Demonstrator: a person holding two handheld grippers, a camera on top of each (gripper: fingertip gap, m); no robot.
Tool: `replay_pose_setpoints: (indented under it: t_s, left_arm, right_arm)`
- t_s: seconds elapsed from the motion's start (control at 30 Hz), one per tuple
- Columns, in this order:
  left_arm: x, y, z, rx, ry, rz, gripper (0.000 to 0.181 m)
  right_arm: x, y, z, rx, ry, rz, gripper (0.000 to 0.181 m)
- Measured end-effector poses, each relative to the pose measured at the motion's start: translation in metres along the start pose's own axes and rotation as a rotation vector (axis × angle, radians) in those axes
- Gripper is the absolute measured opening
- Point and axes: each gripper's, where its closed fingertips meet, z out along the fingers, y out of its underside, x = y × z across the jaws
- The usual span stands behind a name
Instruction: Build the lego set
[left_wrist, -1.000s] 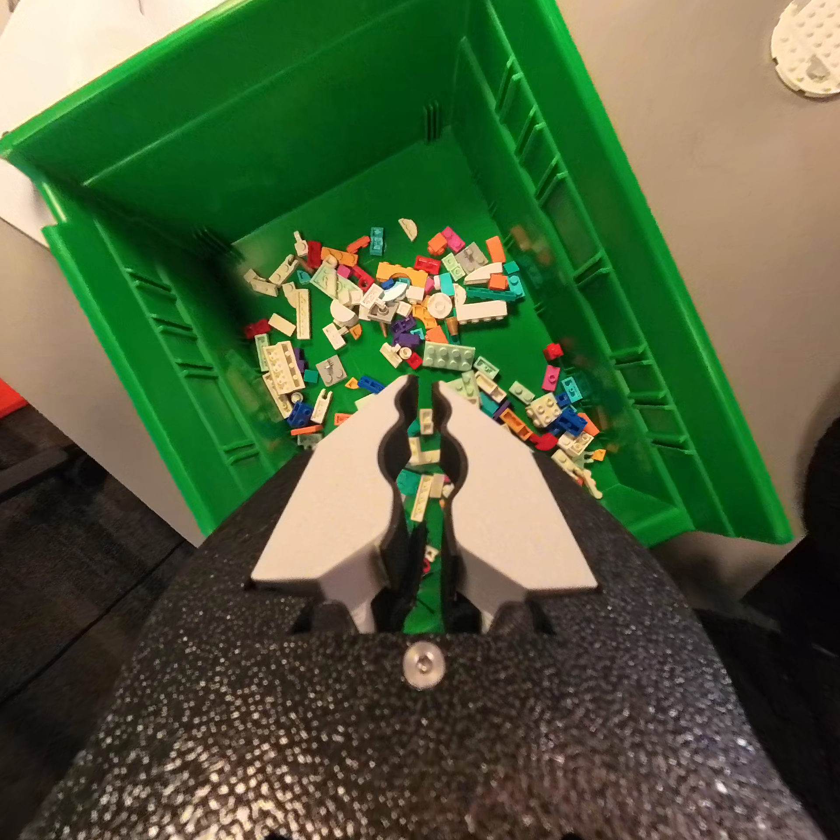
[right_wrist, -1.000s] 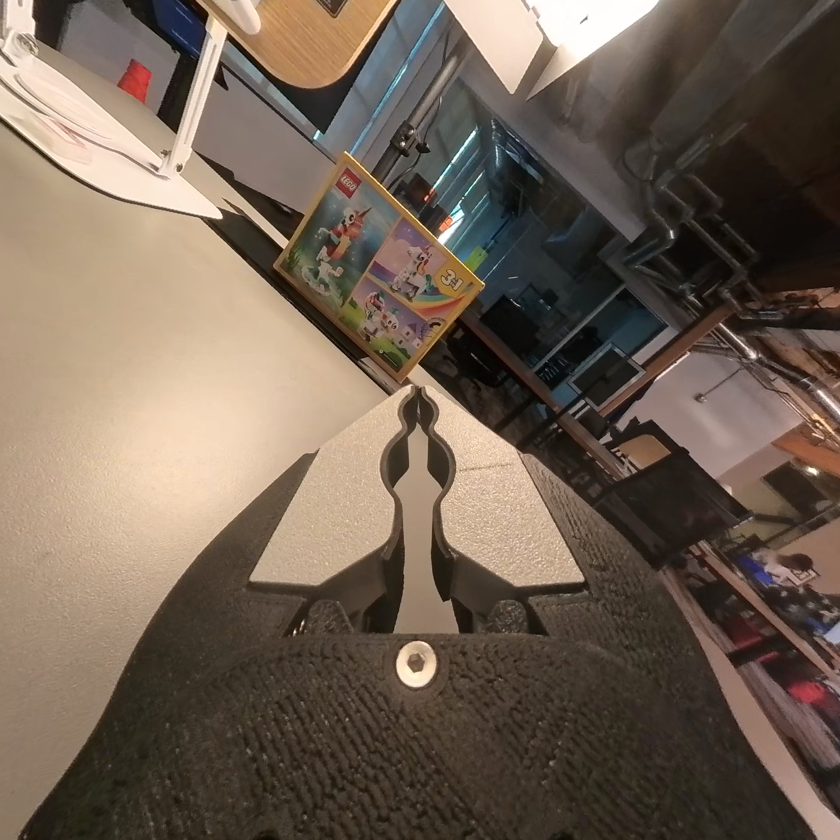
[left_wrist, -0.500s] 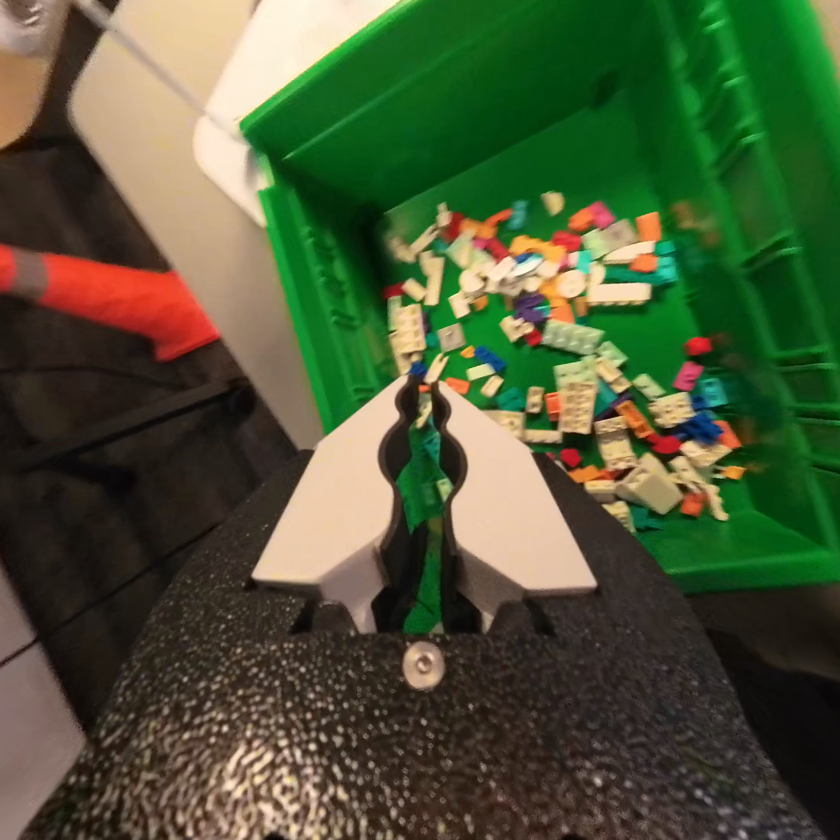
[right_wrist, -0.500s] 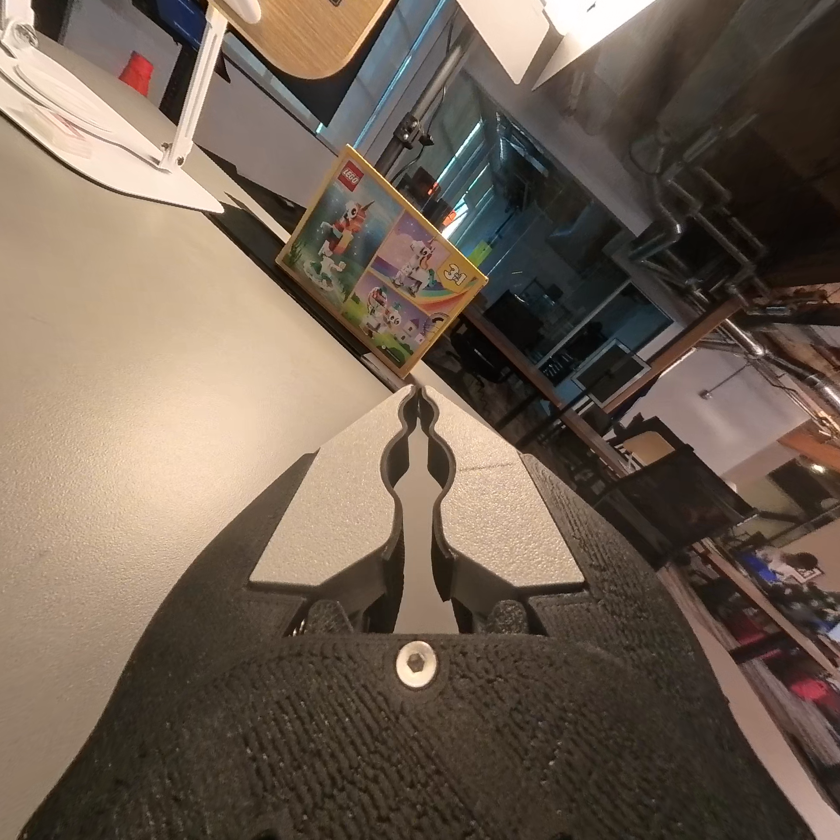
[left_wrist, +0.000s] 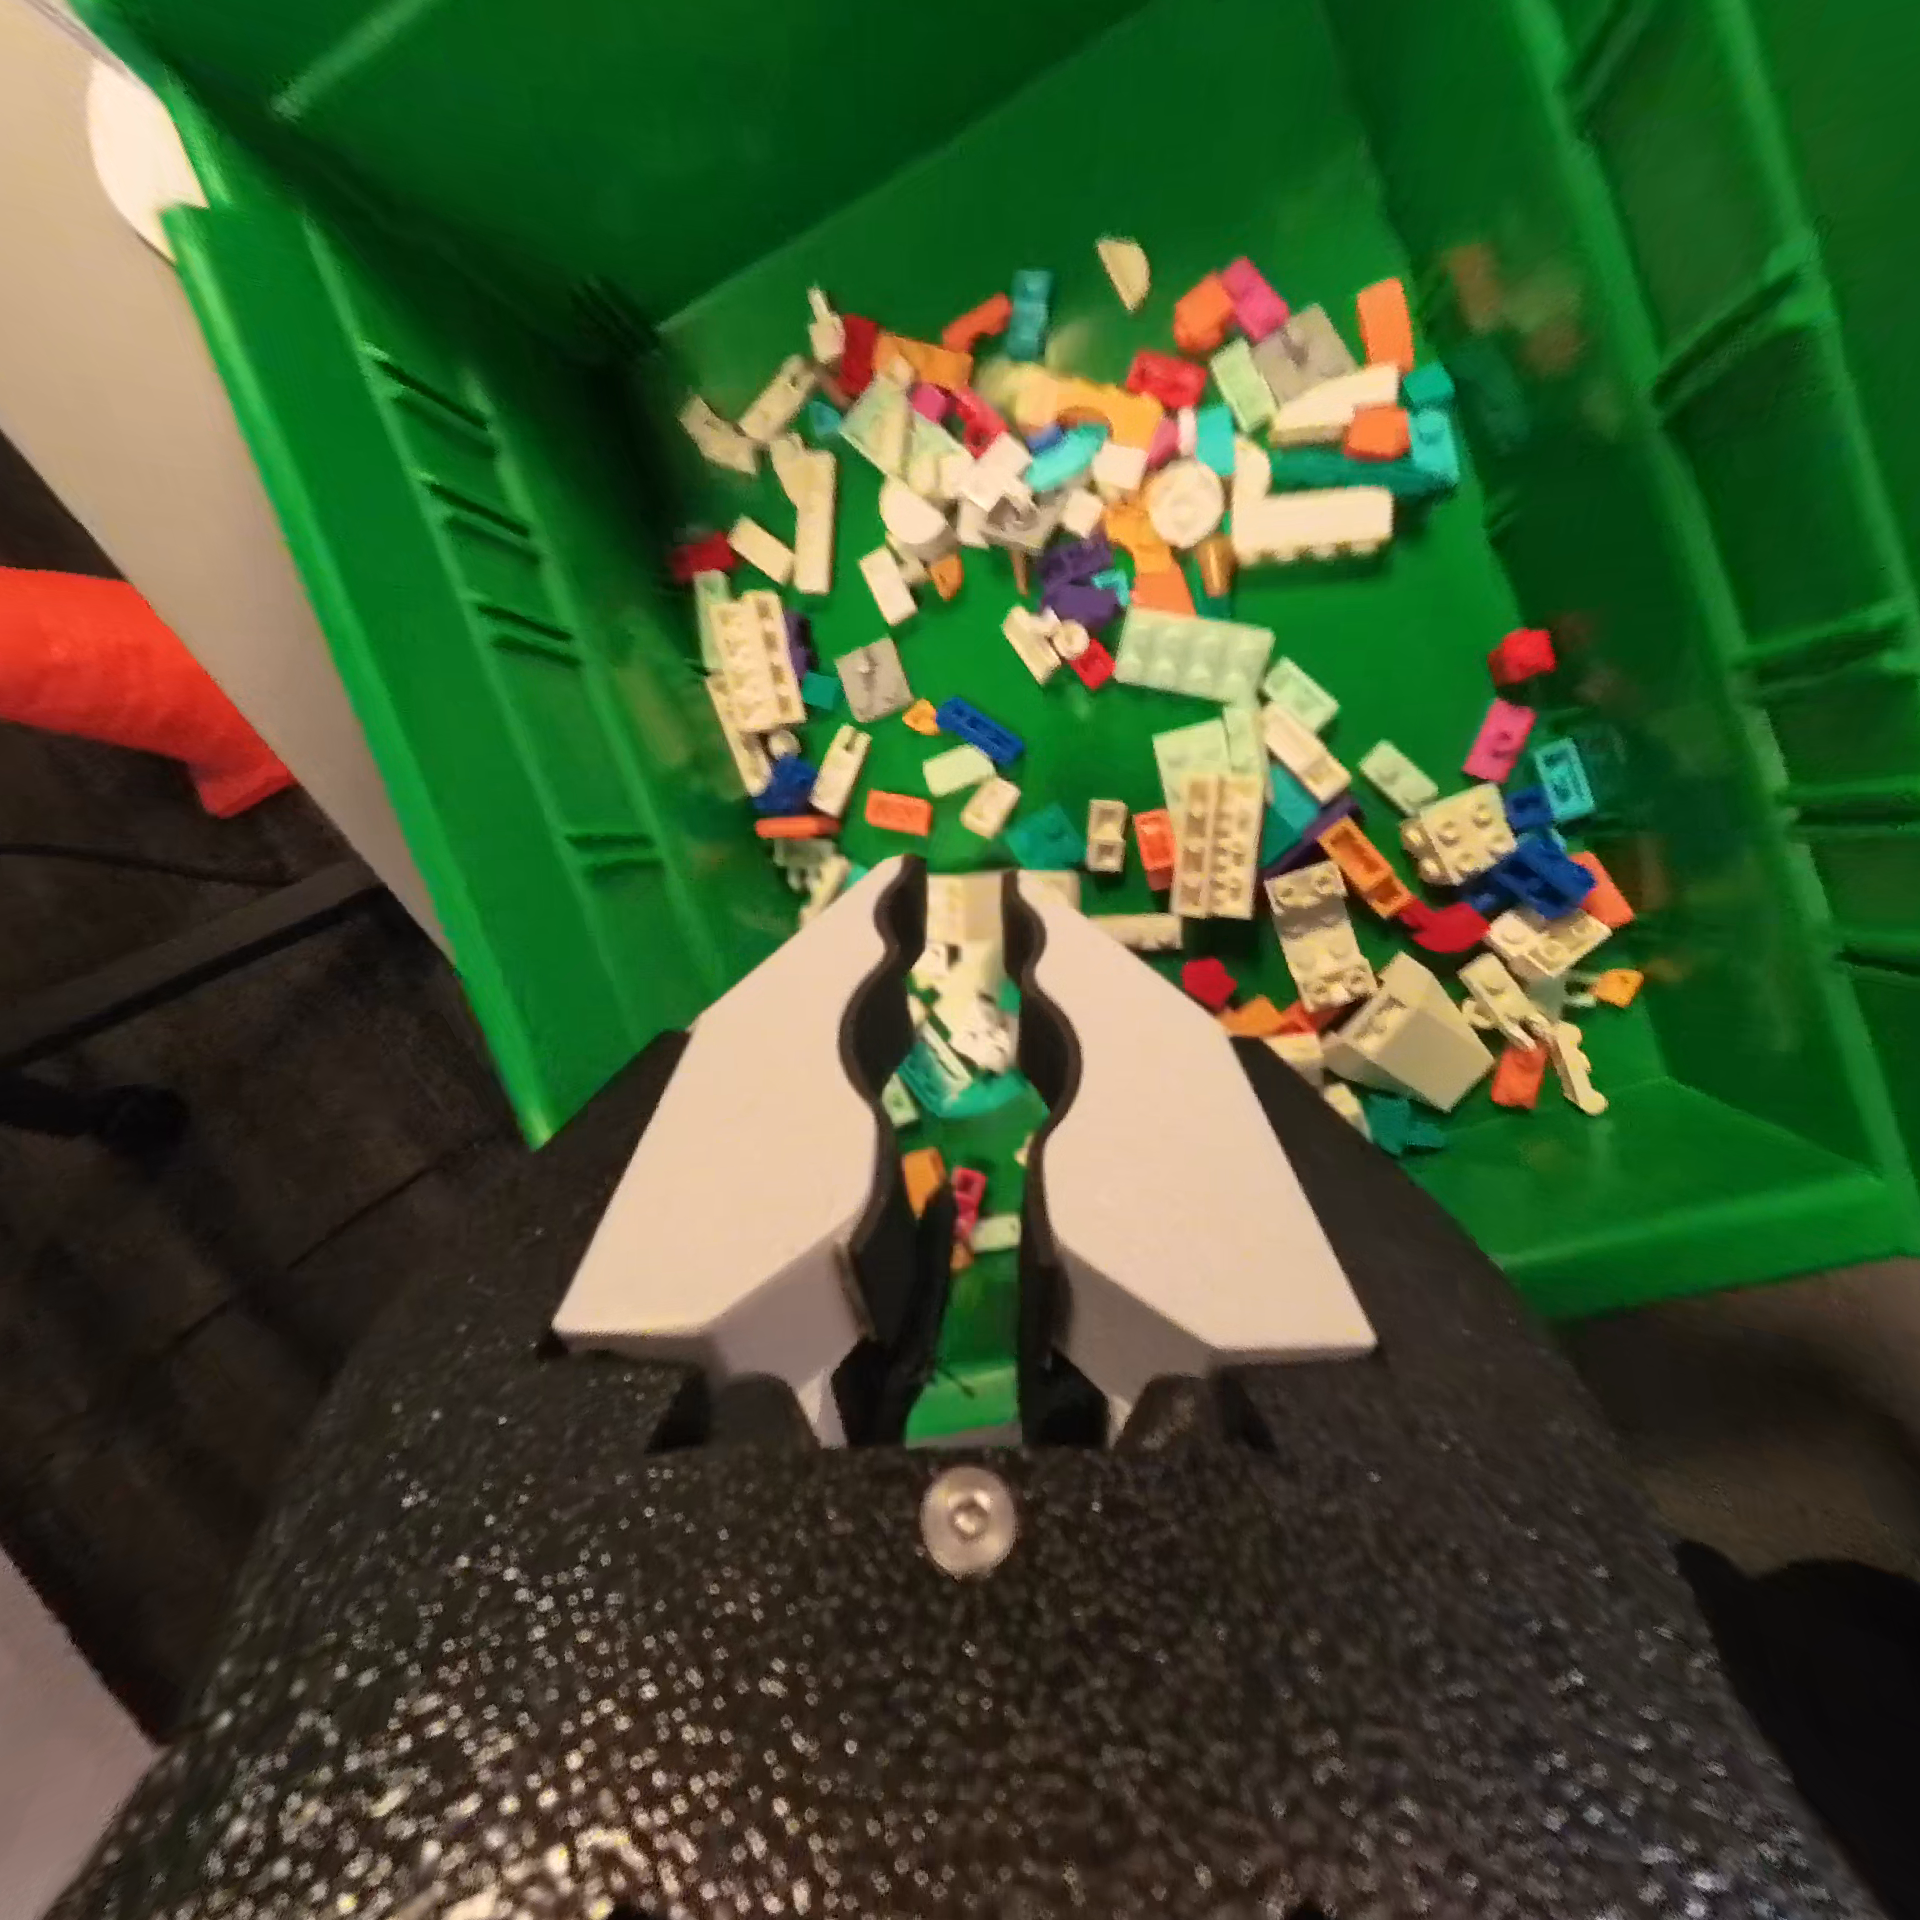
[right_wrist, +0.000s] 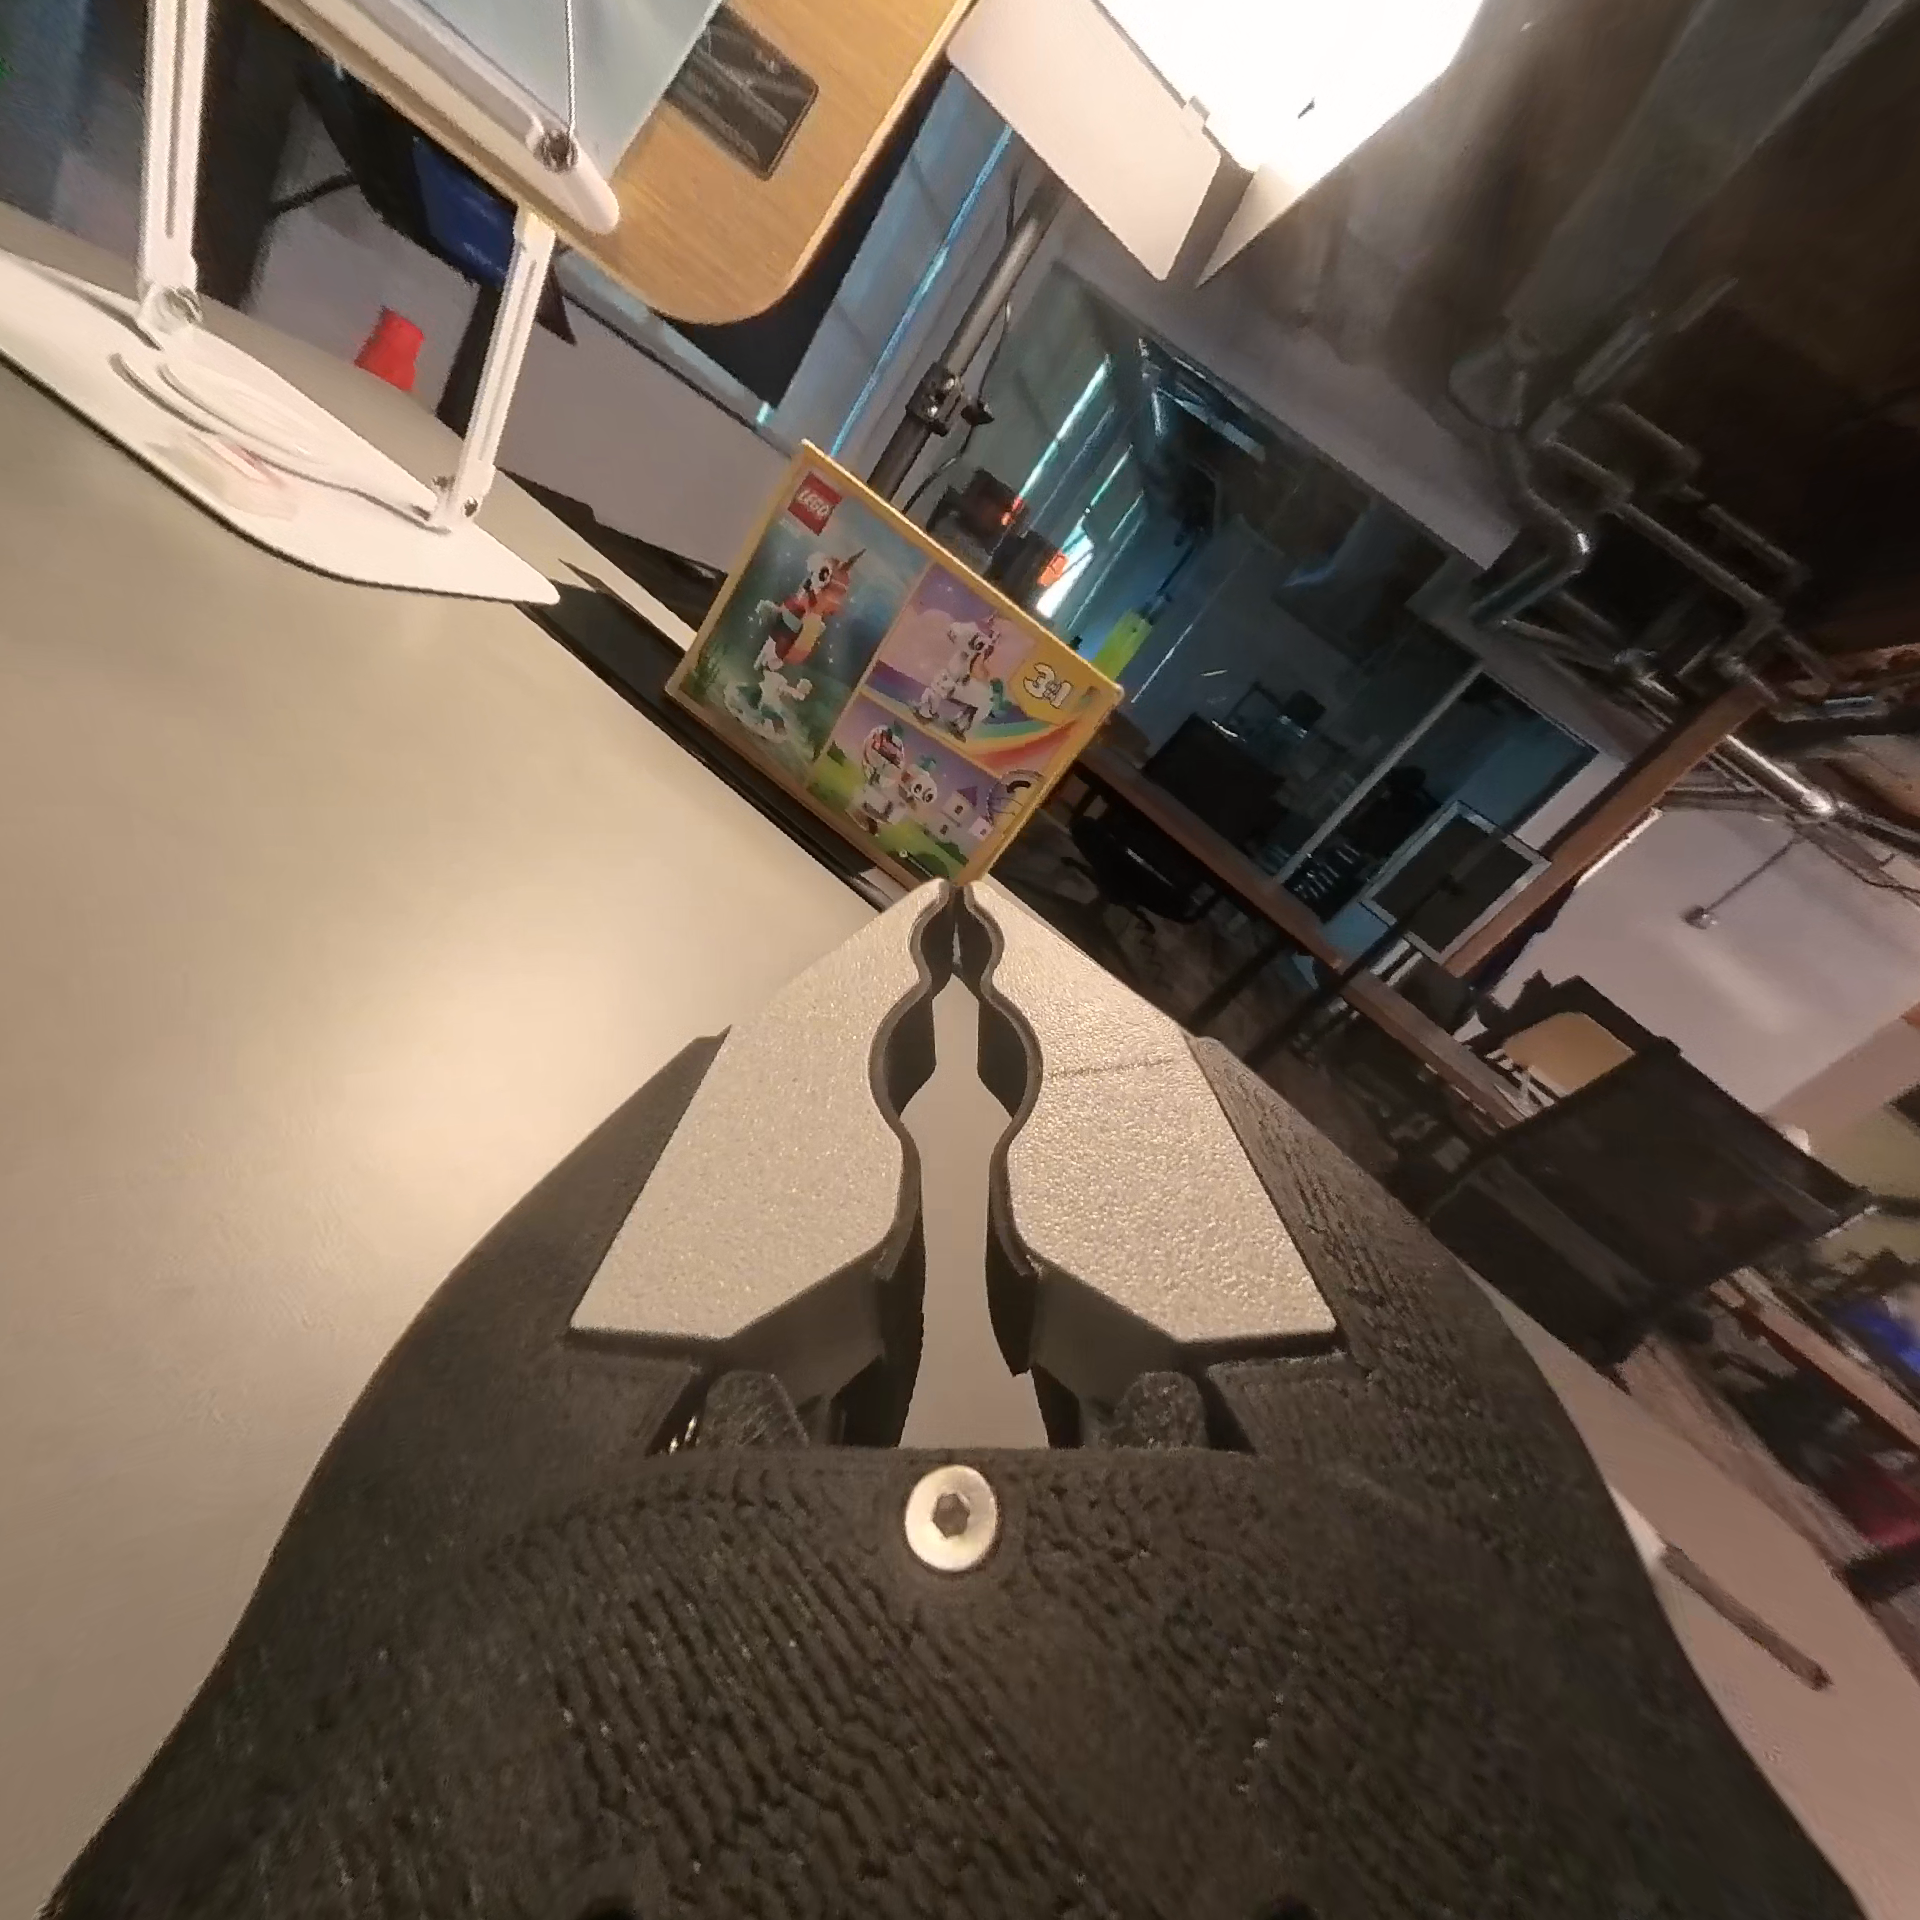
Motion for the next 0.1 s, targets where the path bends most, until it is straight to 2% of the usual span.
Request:
replay_pose_setpoints:
  t_s: [0.03, 0.1]
  left_arm:
    - [0.006, 0.008, 0.001, -0.017, 0.002, -0.009, 0.016]
    - [0.016, 0.022, 0.004, -0.053, 0.013, -0.055, 0.025]
  right_arm:
    - [0.001, 0.0, 0.0, 0.004, 0.001, 0.019, 0.0]
    - [0.005, 0.0, -0.001, 0.009, 0.008, 0.049, 0.0]
